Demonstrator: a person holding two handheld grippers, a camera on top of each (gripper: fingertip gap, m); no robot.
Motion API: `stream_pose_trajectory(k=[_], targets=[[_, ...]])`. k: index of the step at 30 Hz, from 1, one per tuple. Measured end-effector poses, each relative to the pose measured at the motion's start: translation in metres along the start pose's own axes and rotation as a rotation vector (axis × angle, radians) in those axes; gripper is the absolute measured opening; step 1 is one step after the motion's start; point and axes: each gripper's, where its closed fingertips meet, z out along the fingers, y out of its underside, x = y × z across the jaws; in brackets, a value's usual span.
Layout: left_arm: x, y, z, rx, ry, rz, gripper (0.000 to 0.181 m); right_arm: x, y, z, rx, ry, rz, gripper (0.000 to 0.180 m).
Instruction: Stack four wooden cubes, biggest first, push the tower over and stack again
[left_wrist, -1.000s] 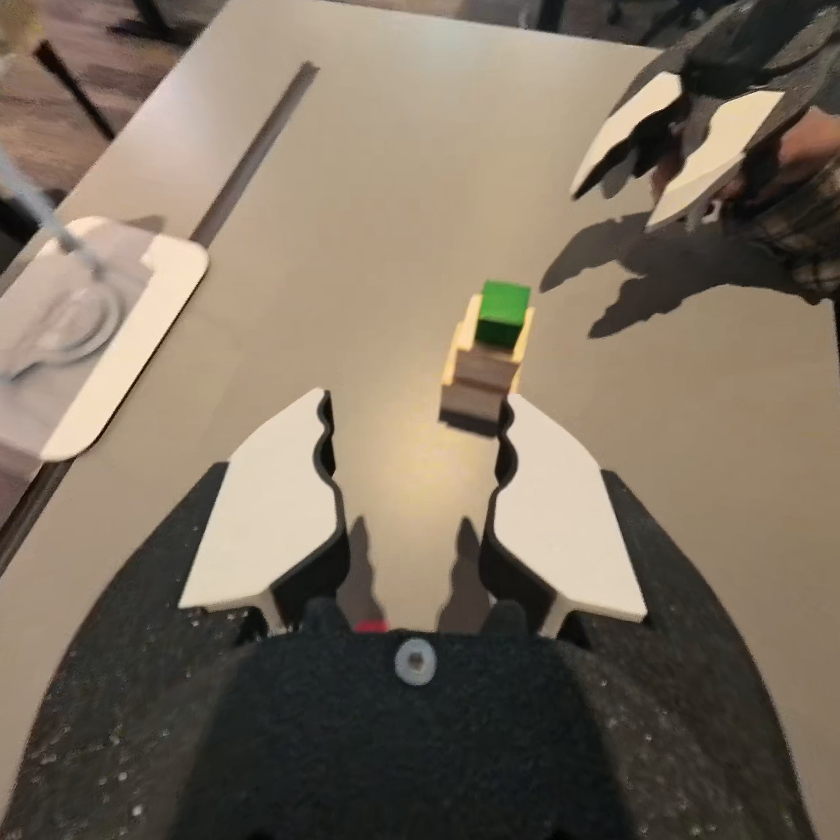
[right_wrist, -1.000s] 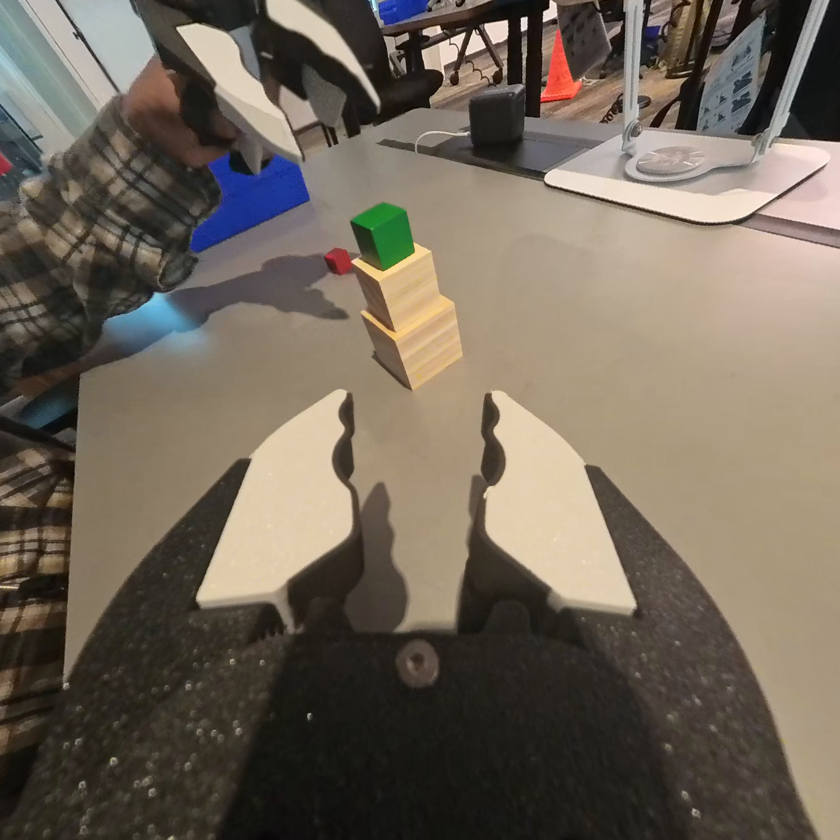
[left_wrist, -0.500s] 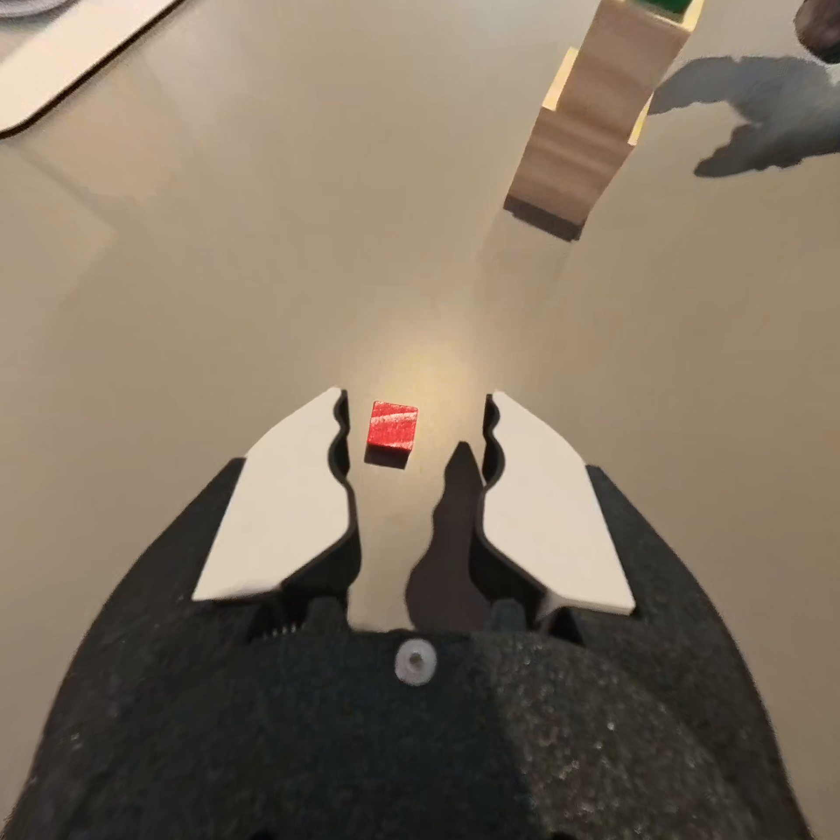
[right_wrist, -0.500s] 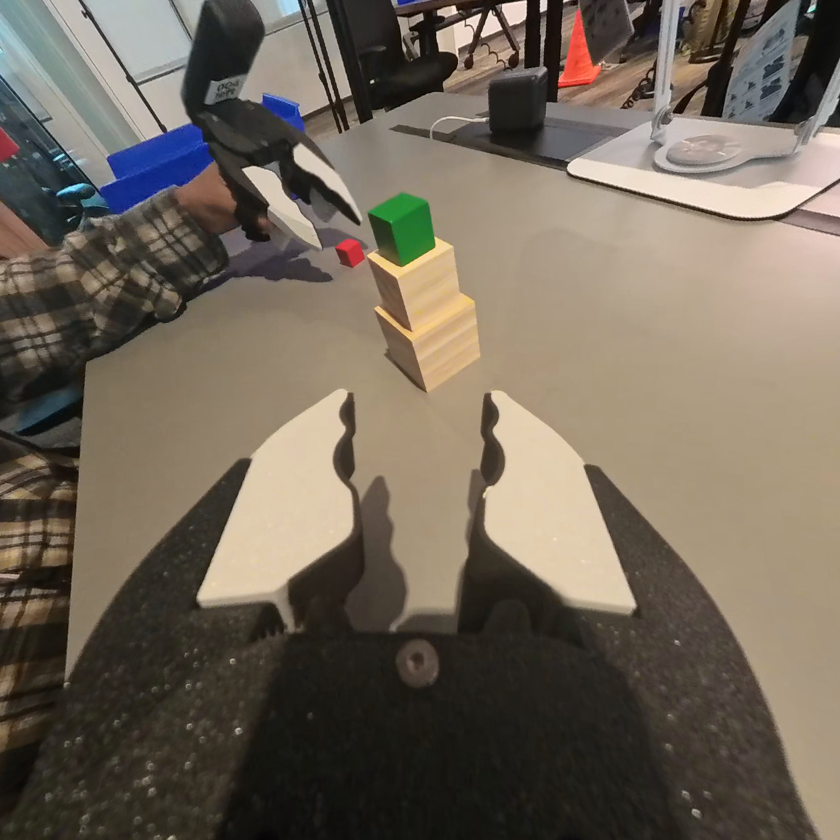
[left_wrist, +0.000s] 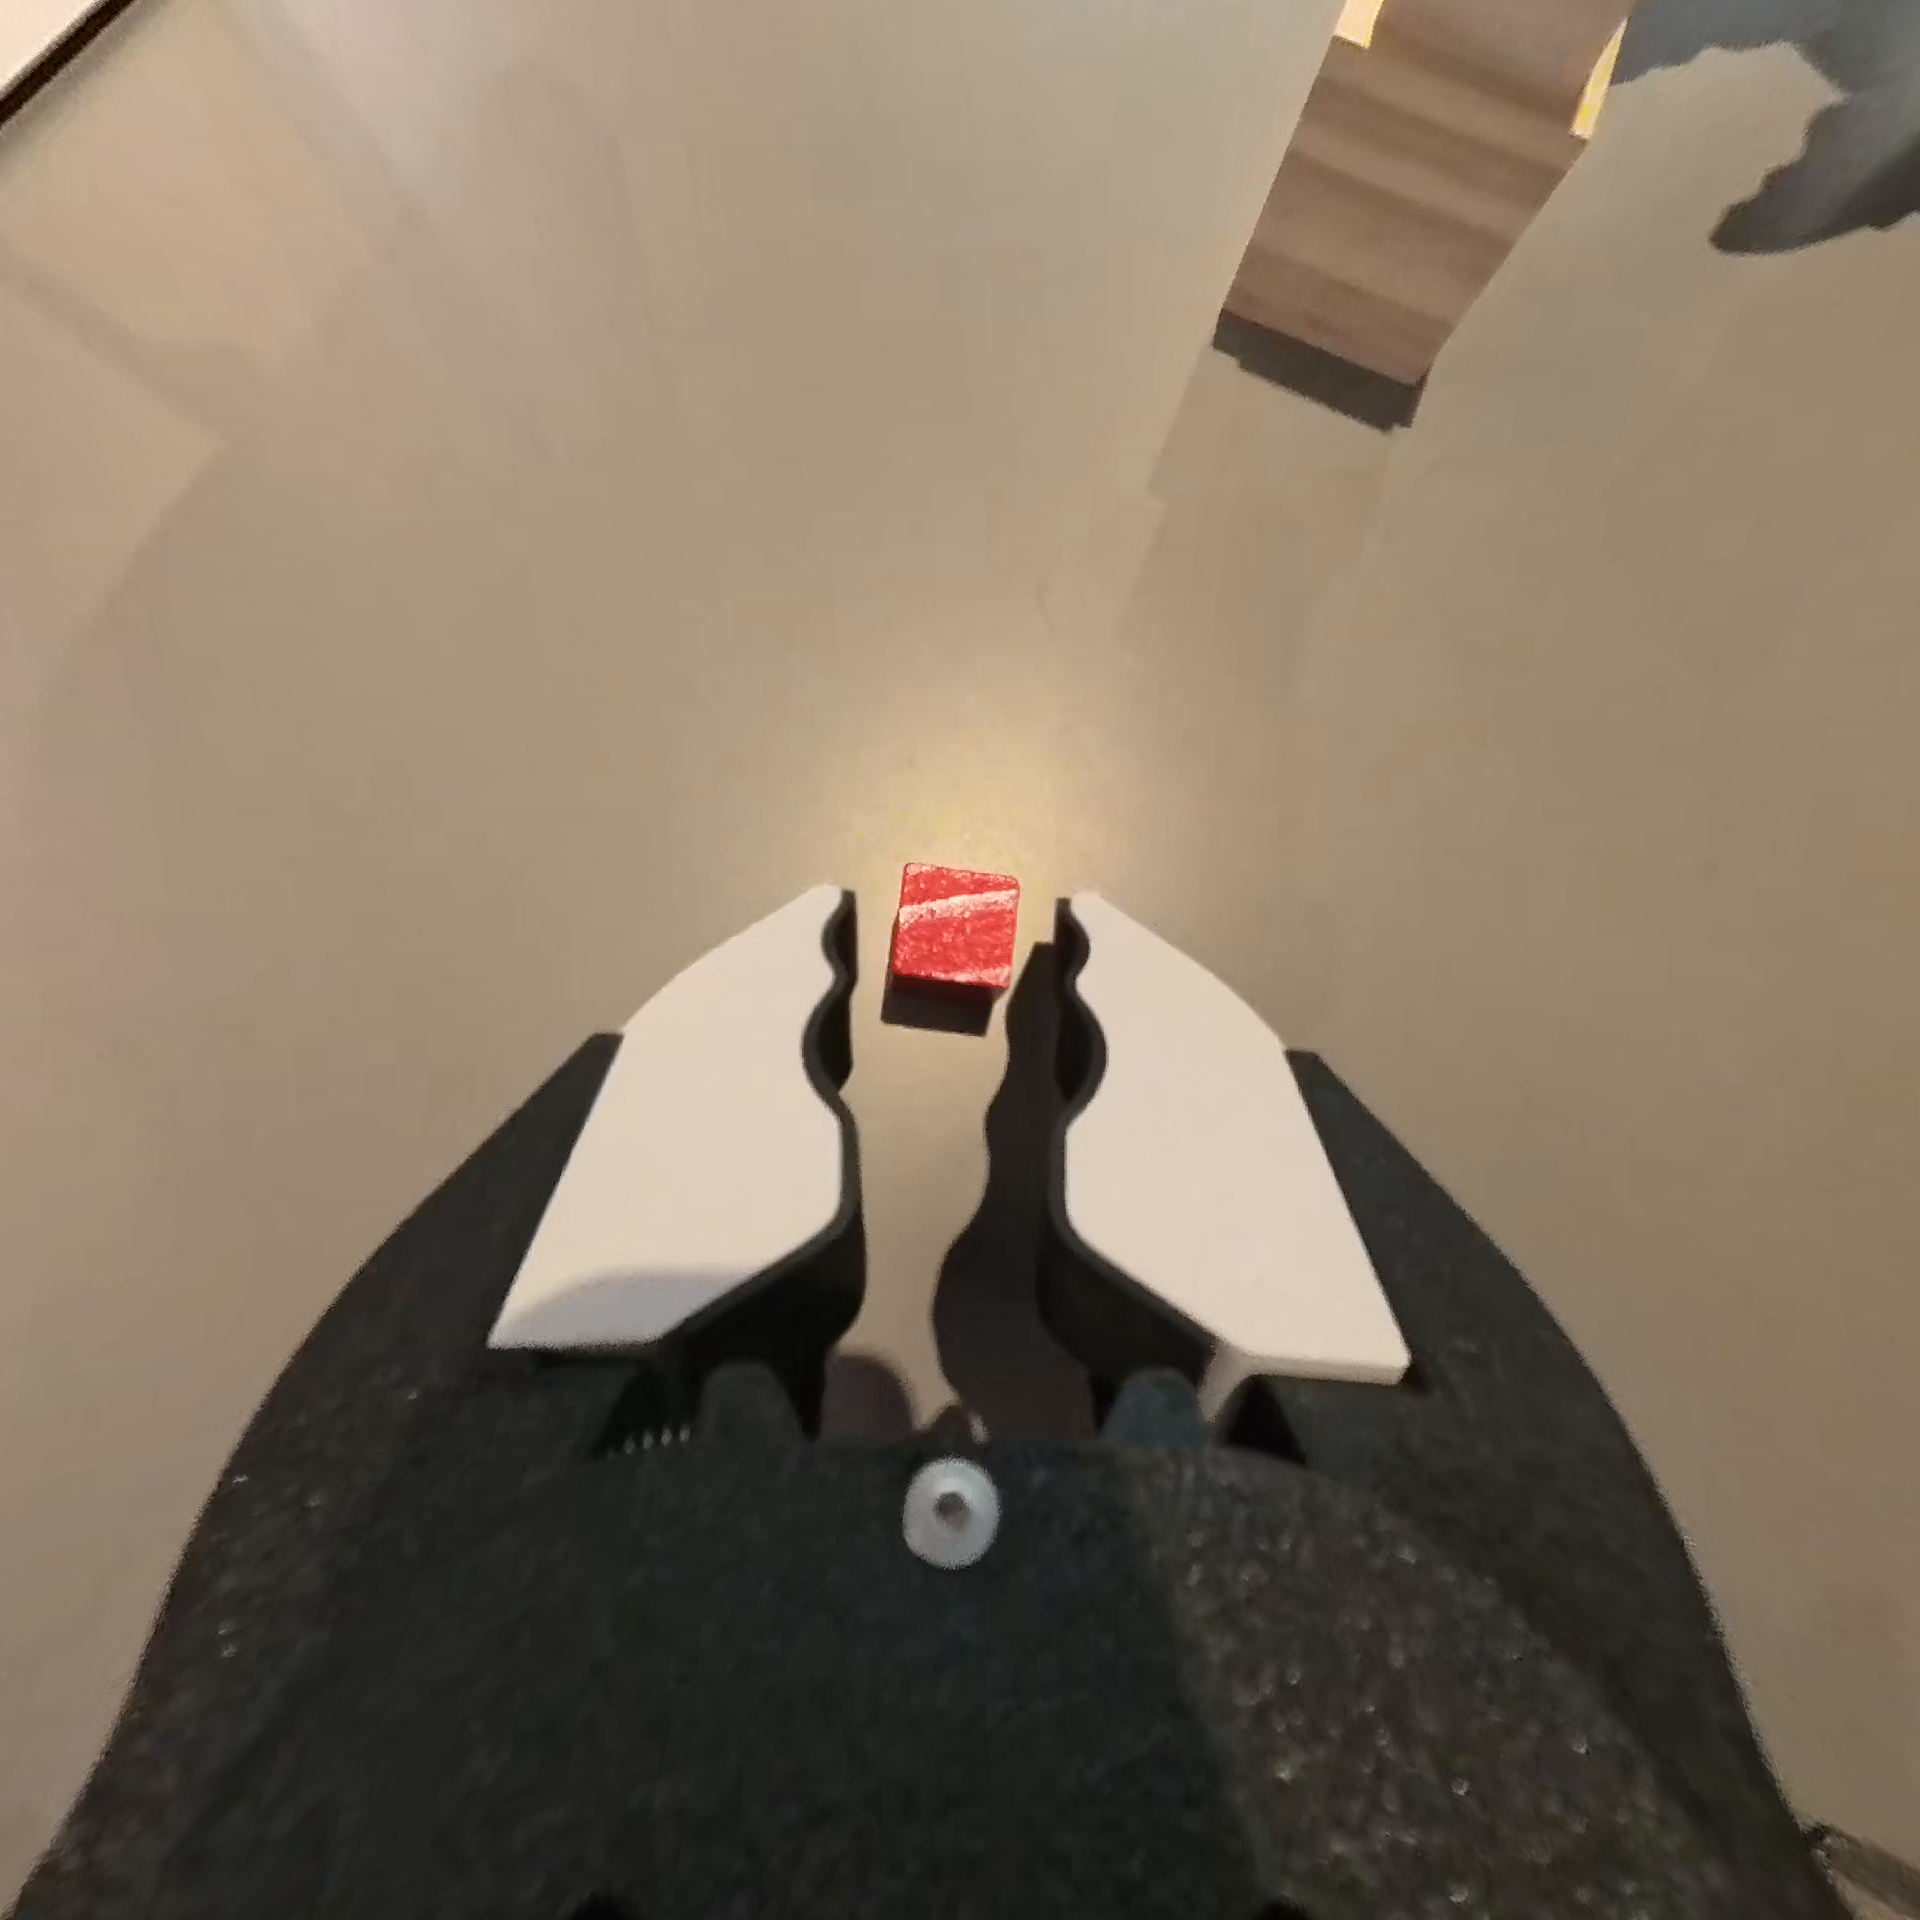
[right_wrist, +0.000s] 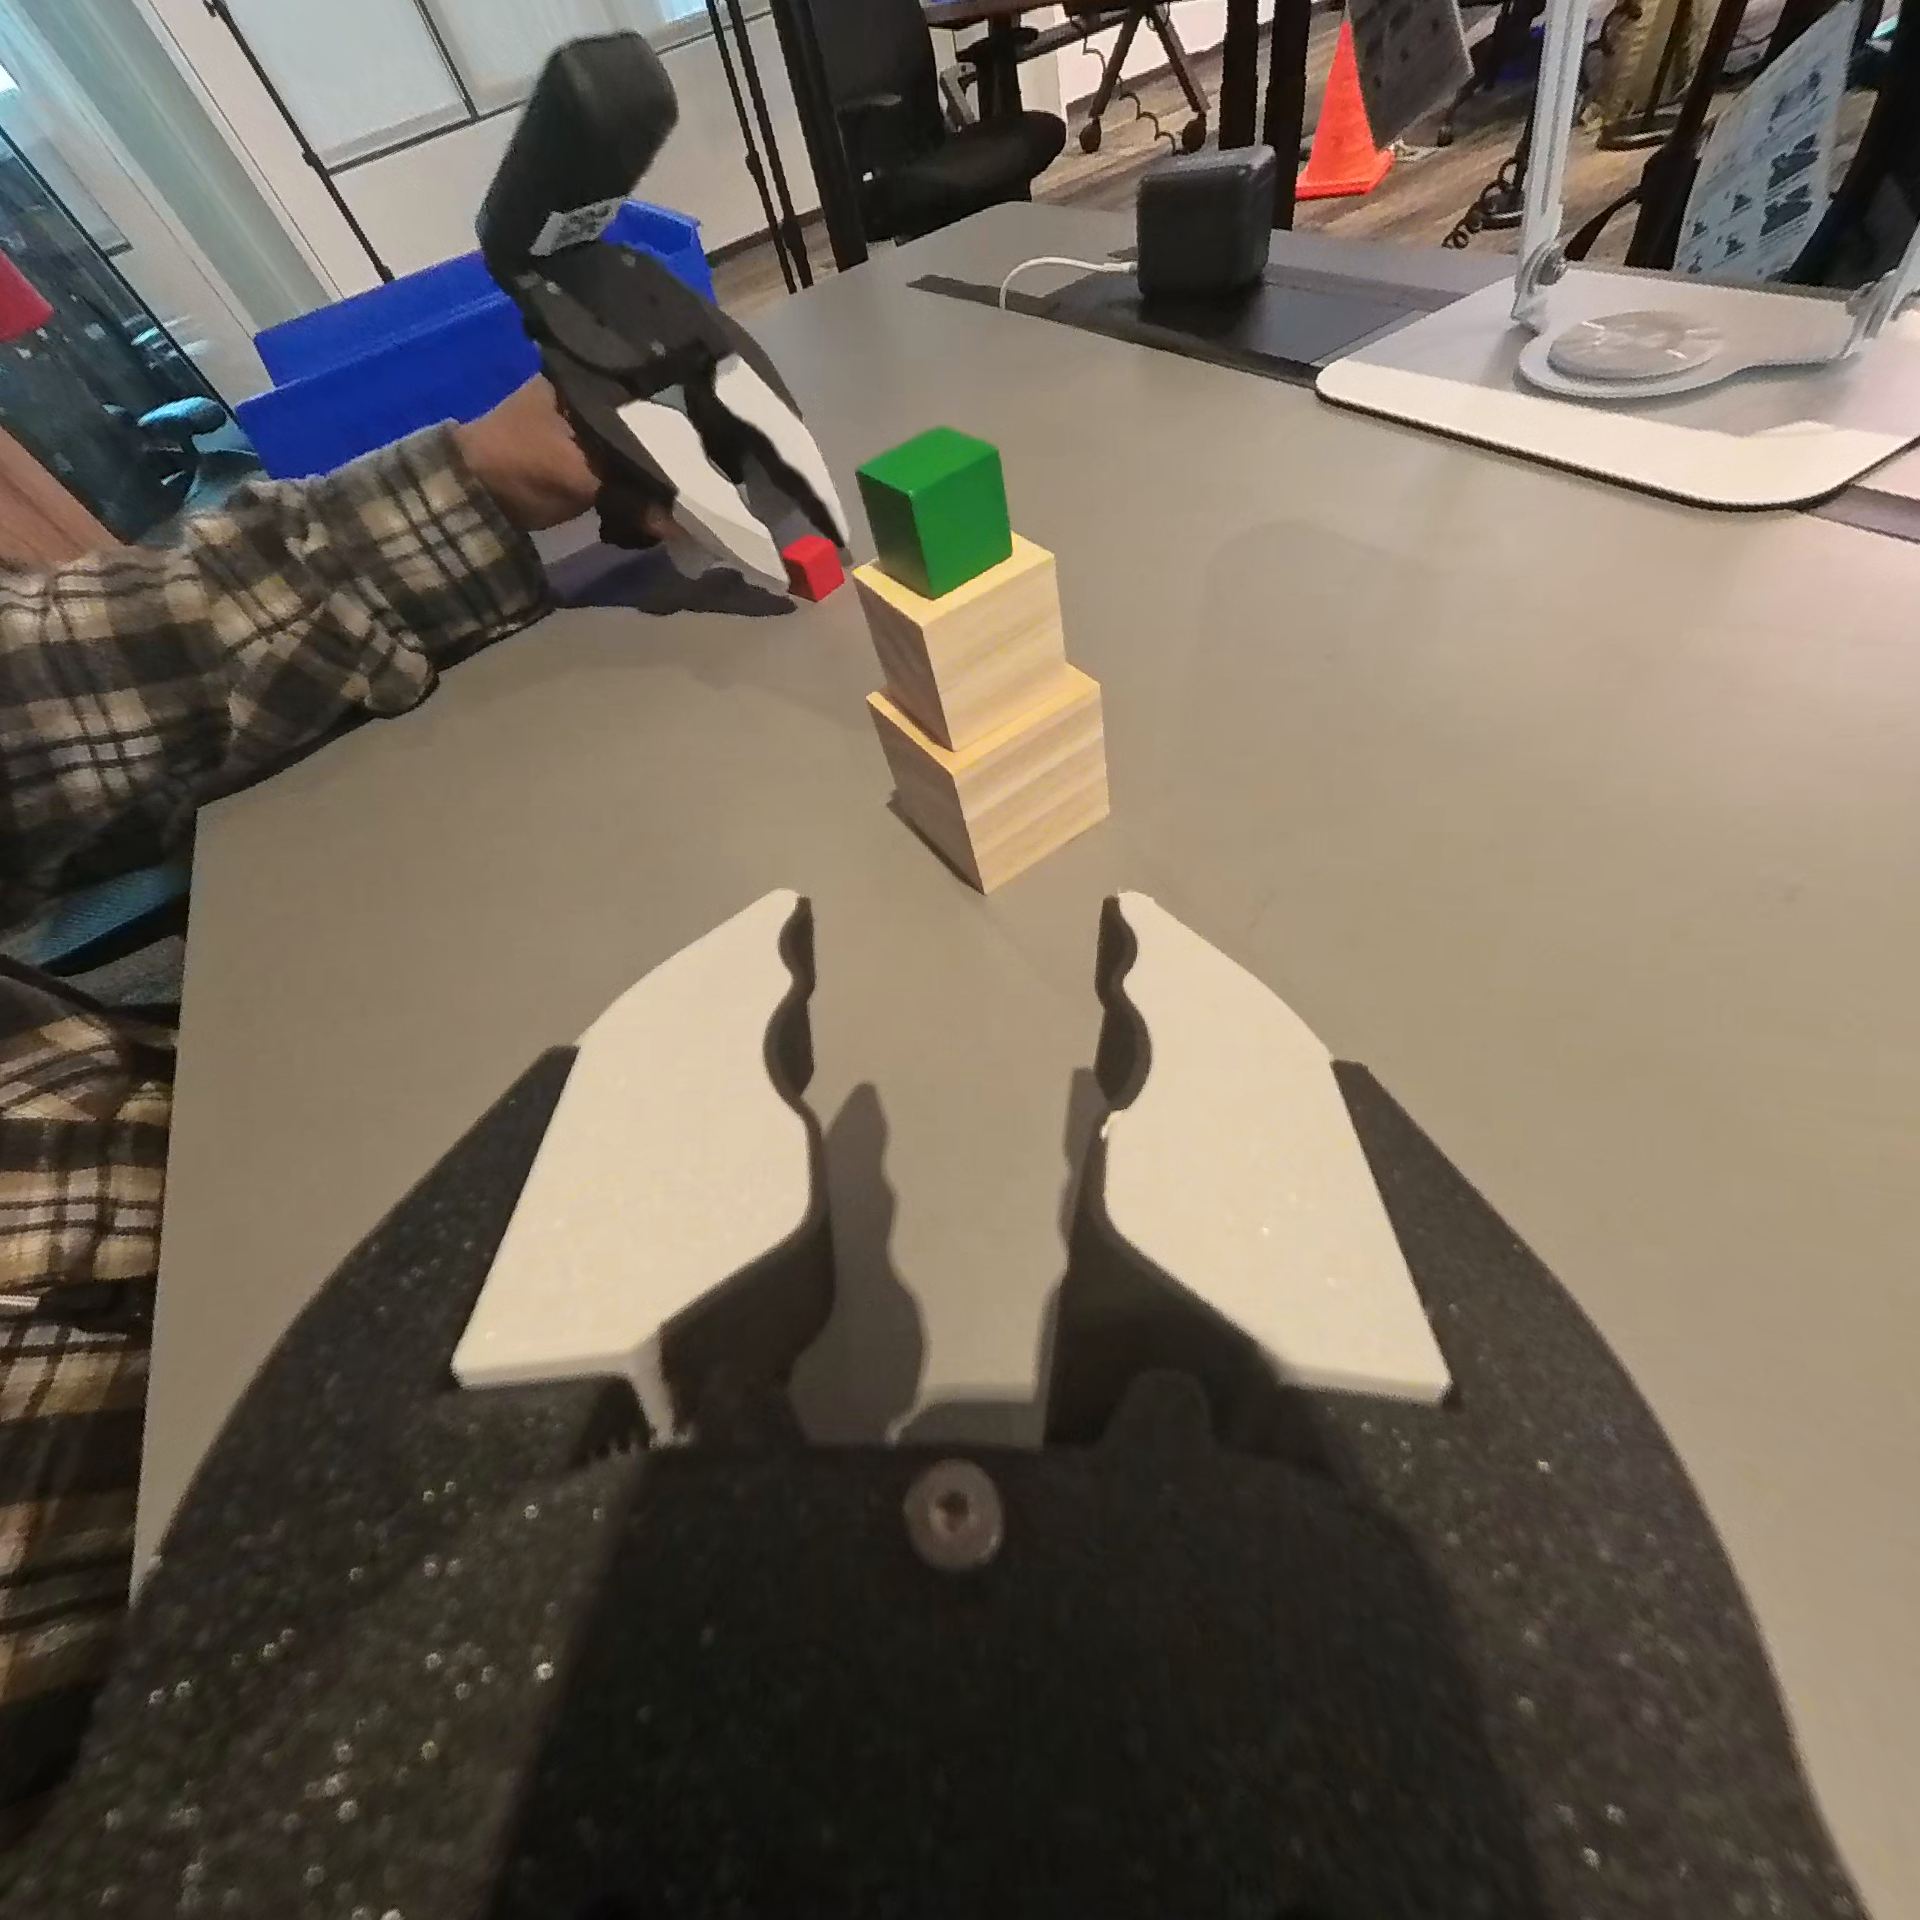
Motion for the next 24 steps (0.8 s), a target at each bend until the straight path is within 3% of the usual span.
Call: stream_pose_trajectory(k=[5,9,13,17,21,24], targets=[[-0.001,0.004,0.002,-0.02,-0.002,0.0,0.022,0.001,-0.001,-0.001,0.006,0.002,0.0,0.051],[-0.002,-0.008,-0.003,0.015,-0.011,-0.022,0.022,0.0,-0.002,-0.001,0.003,-0.001,-0.004,0.05],[0.015,-0.06,-0.019,0.103,0.027,-0.043,0.022,0.0,-0.002,-0.002,0.008,0.001,-0.002,0.05],[0.049,-0.124,-0.027,0.073,0.028,0.073,0.022,0.0,-0.001,-0.001,0.002,0.001,0.001,0.05],[0.083,-0.178,-0.021,0.034,0.037,0.174,0.022,0.0,0.001,-0.001,-0.007,0.003,0.0,0.05],[0.096,-0.199,-0.006,-0.009,0.044,0.201,0.022,0.0,0.001,-0.001,-0.006,0.001,0.003,0.049]])
